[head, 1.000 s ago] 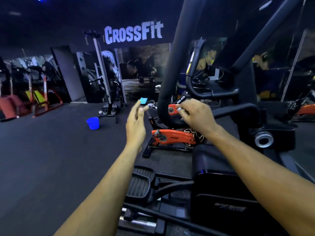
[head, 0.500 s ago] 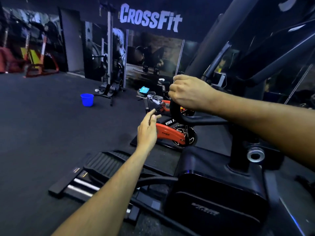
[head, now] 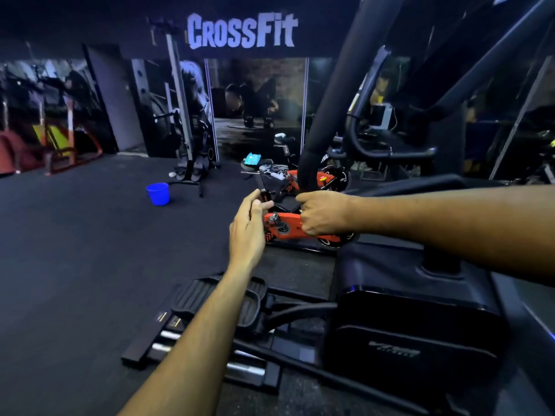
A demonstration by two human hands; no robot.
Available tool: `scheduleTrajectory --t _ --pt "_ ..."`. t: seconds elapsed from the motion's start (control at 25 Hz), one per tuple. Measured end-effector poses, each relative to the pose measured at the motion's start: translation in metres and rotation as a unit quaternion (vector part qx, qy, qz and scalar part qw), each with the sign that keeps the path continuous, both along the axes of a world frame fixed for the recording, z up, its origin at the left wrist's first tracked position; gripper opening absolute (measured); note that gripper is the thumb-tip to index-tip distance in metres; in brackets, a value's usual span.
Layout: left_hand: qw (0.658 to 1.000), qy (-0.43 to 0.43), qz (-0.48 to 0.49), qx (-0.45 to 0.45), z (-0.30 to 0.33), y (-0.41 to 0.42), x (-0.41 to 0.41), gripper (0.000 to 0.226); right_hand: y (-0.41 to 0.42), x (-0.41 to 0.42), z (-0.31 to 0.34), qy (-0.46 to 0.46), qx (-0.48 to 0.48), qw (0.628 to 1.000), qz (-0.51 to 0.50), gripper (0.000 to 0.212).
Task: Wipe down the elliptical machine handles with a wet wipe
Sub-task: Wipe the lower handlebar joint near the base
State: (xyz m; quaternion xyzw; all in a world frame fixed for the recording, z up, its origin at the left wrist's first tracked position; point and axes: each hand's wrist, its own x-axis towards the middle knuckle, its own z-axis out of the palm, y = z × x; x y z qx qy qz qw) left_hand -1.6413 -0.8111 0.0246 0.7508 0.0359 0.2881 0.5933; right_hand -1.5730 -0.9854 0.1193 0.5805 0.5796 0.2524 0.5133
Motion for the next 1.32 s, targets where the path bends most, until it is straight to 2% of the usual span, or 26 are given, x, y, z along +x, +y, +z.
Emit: scheduleTrajectory --t 0.08,0.12,0.16,0.2,0.24,0.28,0.32,0.4,0.44,0.48,0.52,0.6,0.64,0.68,0.76,0.8,0.92,0.96,1.04,1.08,1.16,1.2,1.24,1.28,1.32 --pt "1.0 -0.02 0.005 -0.006 0.006 0.002 0.001 0.038 -0.016 0.001 -0.012 0.058 0.062 0.996 0.018 0.023" --pt "0.999 -0.032 0.004 -0.016 0.012 -0.001 0.0 0.036 -0.02 -0.003 -0.021 0.13 0.147 0.981 0.013 0.018" --pt "0.999 -0.047 -0.001 -0.02 0.02 -0.007 -0.001 0.035 -0.025 -0.006 -0.035 0.226 0.268 0.936 -0.016 0.012" --pt "0.998 -0.061 -0.013 -0.013 0.03 -0.014 -0.002 0.036 -0.032 -0.013 -0.052 0.333 0.421 0.842 -0.055 0.013" --pt "0.996 -0.079 -0.035 0.001 0.042 -0.02 -0.002 0.04 -0.038 -0.023 -0.068 0.409 0.567 0.712 -0.07 0.019" --pt "0.993 -0.1 -0.064 0.018 0.057 -0.026 0.001 0.047 -0.045 -0.034 -0.077 0.431 0.679 0.592 -0.052 0.023" --pt "0.988 -0.12 -0.096 0.033 0.073 -0.031 0.009 0.055 -0.051 -0.04 -0.08 0.408 0.764 0.499 -0.025 0.024" --pt "0.977 -0.138 -0.153 0.053 0.109 -0.042 0.028 0.066 -0.055 -0.032 -0.065 0.355 0.871 0.341 -0.005 0.025" --pt "0.975 -0.139 -0.161 0.069 0.125 -0.048 0.037 0.068 -0.051 -0.022 -0.051 0.346 0.892 0.29 -0.006 0.026" --pt "0.974 -0.144 -0.149 0.095 0.136 -0.057 0.045 0.067 -0.043 -0.014 -0.039 0.354 0.893 0.279 -0.009 0.028" --pt "0.973 -0.154 -0.12 0.123 0.141 -0.066 0.052 0.065 -0.034 -0.007 -0.034 0.367 0.873 0.321 -0.009 0.03" --pt "0.969 -0.192 -0.062 0.142 0.139 -0.078 0.062 0.061 -0.022 0.006 -0.047 0.369 0.777 0.509 -0.027 0.031" --pt "0.967 -0.21 -0.052 0.138 0.135 -0.08 0.066 0.061 -0.031 0.014 -0.057 0.354 0.731 0.582 -0.05 0.032" --pt "0.965 -0.222 -0.05 0.131 0.131 -0.082 0.067 0.061 -0.047 0.025 -0.062 0.337 0.7 0.625 -0.078 0.033" --pt "0.964 -0.229 -0.022 0.133 0.128 -0.081 0.069 0.06 -0.079 0.043 -0.058 0.304 0.668 0.667 -0.128 0.03" --pt "0.962 -0.232 0.003 0.145 0.128 -0.083 0.069 0.059 -0.089 0.049 -0.051 0.3 0.658 0.671 -0.162 0.027" --pt "0.956 -0.243 0.04 0.157 0.126 -0.086 0.067 0.058 -0.076 0.058 -0.028 0.362 0.645 0.631 -0.235 0.027" --pt "0.956 -0.244 0.041 0.157 0.125 -0.086 0.067 0.058 -0.06 0.054 -0.027 0.385 0.643 0.621 -0.229 0.029" --pt "0.955 -0.243 0.042 0.163 0.125 -0.086 0.067 0.06 -0.039 0.041 -0.043 0.419 0.667 0.598 -0.143 0.029" --pt "0.956 -0.241 0.043 0.164 0.124 -0.086 0.067 0.061 -0.039 0.034 -0.057 0.402 0.69 0.597 -0.076 0.03" --pt "0.955 -0.243 0.045 0.164 0.123 -0.087 0.065 0.061 -0.056 0.031 -0.088 0.274 0.726 0.631 0.023 0.032" --pt "0.954 -0.248 0.046 0.164 0.122 -0.087 0.066 0.061 -0.068 0.034 -0.097 0.202 0.737 0.644 0.041 0.033" --pt "0.953 -0.251 0.048 0.164 0.122 -0.087 0.067 0.061 -0.077 0.039 -0.101 0.152 0.754 0.637 0.044 0.032" --pt "0.953 -0.252 0.05 0.164 0.121 -0.087 0.069 0.062 -0.081 0.044 -0.104 0.137 0.784 0.604 0.039 0.028" --pt "0.953 -0.249 0.05 0.163 0.121 -0.087 0.07 0.062 -0.078 0.045 -0.105 0.153 0.824 0.545 0.039 0.024"
